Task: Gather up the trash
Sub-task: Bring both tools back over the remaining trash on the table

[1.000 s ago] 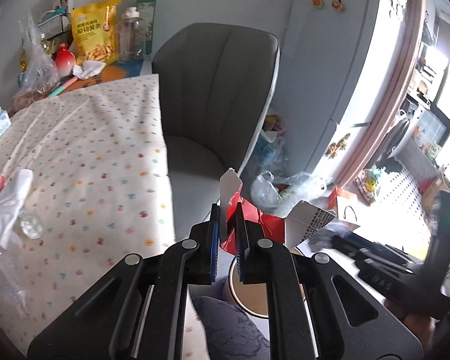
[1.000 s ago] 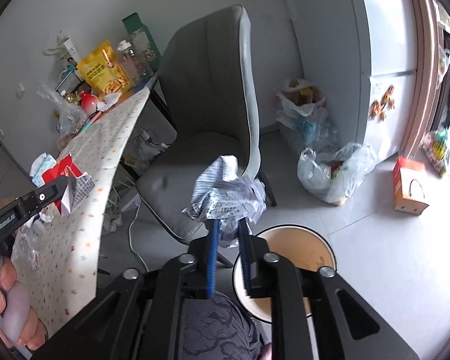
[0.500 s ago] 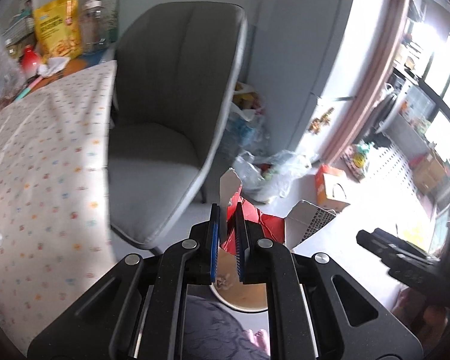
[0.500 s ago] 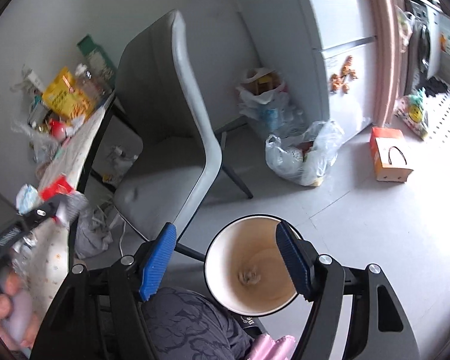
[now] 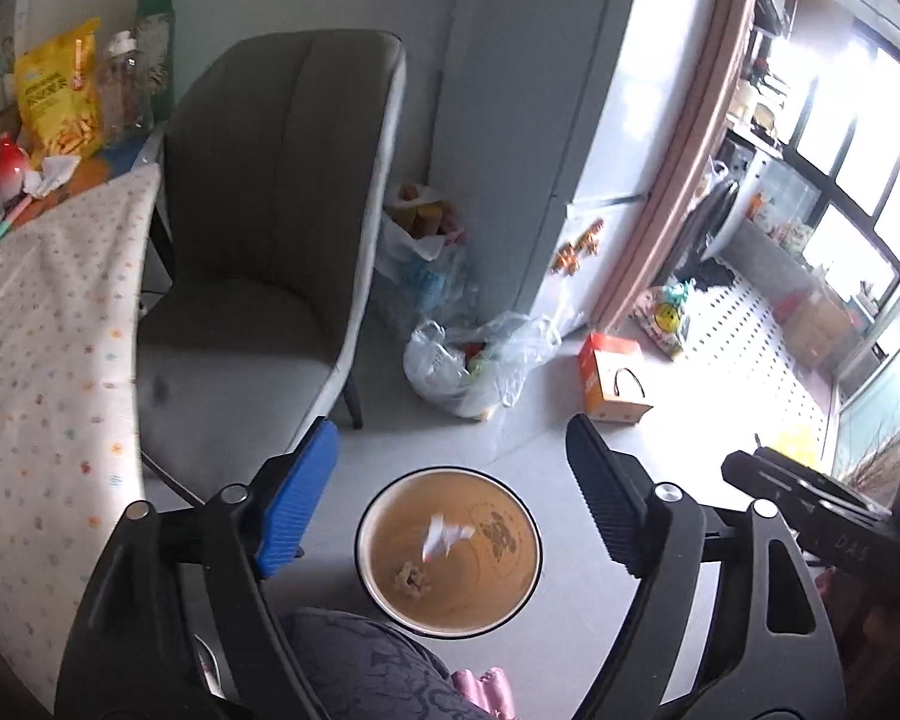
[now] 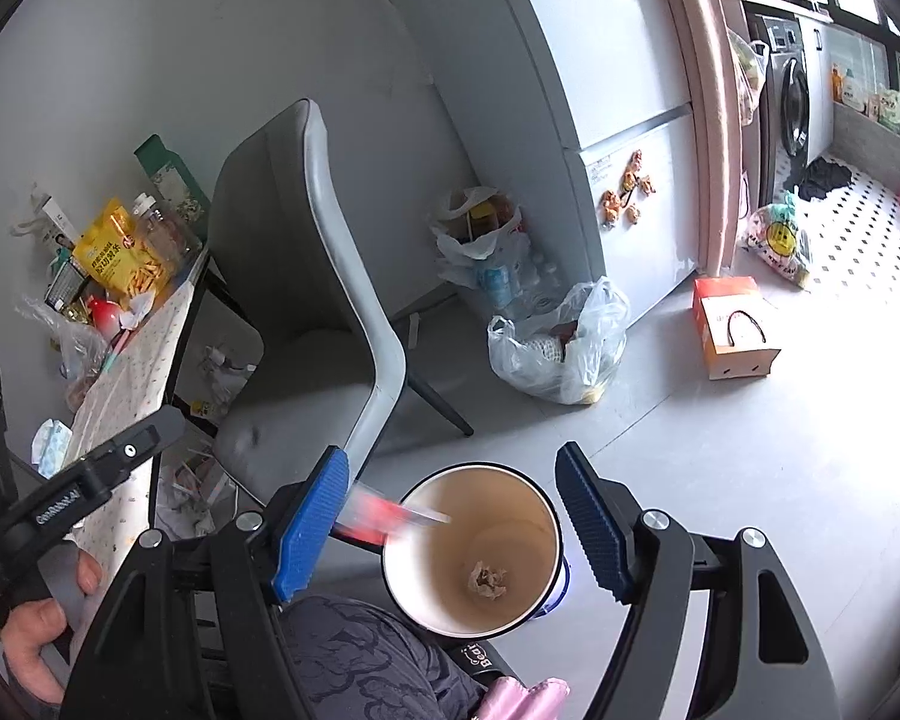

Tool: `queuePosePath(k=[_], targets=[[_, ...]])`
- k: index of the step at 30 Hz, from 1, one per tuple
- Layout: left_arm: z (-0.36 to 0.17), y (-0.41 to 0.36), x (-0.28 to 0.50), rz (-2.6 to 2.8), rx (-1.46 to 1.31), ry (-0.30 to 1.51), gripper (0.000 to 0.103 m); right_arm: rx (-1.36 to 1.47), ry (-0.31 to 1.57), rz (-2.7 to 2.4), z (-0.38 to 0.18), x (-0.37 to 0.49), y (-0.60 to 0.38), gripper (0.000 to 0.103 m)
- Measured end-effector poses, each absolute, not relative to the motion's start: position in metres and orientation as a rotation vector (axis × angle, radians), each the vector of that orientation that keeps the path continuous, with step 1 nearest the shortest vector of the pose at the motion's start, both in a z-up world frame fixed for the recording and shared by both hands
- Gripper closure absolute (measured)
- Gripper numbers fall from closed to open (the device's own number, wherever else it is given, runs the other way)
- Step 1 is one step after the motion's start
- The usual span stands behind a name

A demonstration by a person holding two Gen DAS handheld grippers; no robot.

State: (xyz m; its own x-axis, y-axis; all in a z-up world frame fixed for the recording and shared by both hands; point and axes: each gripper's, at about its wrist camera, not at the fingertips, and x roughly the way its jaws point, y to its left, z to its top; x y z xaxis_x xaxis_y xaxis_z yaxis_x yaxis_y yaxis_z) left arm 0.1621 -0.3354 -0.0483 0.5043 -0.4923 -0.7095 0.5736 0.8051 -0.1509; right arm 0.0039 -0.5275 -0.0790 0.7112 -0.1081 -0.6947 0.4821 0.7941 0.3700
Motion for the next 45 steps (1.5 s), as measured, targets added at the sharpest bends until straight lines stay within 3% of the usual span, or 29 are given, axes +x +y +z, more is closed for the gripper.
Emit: queuePosePath(k=[5, 14, 28, 45], targets=[[-0.029, -0.31, 0.158, -0.617, 0.08, 0.771, 0.008, 0.537, 0.699, -0.319, -0.067, 0.007, -0.51, 0.027], [-0.001, -0.248, 0.148, -0.497, -0.016, 0.676, 0.006, 0.475, 0.646, -0.265, -0.044, 0.016, -0.473, 0.007], [0.015, -0.142, 0.119, -0.275, -0.068, 0.483, 0.006, 0.352, 0.621, -0.301, -0.024, 0.035, -0.396, 0.008], [0.014, -0.033, 0.092, -0.249, -0.131, 0.487, 0.006, 0.276, 0.543, -0.115, -0.003, 0.046, -0.289, 0.008]])
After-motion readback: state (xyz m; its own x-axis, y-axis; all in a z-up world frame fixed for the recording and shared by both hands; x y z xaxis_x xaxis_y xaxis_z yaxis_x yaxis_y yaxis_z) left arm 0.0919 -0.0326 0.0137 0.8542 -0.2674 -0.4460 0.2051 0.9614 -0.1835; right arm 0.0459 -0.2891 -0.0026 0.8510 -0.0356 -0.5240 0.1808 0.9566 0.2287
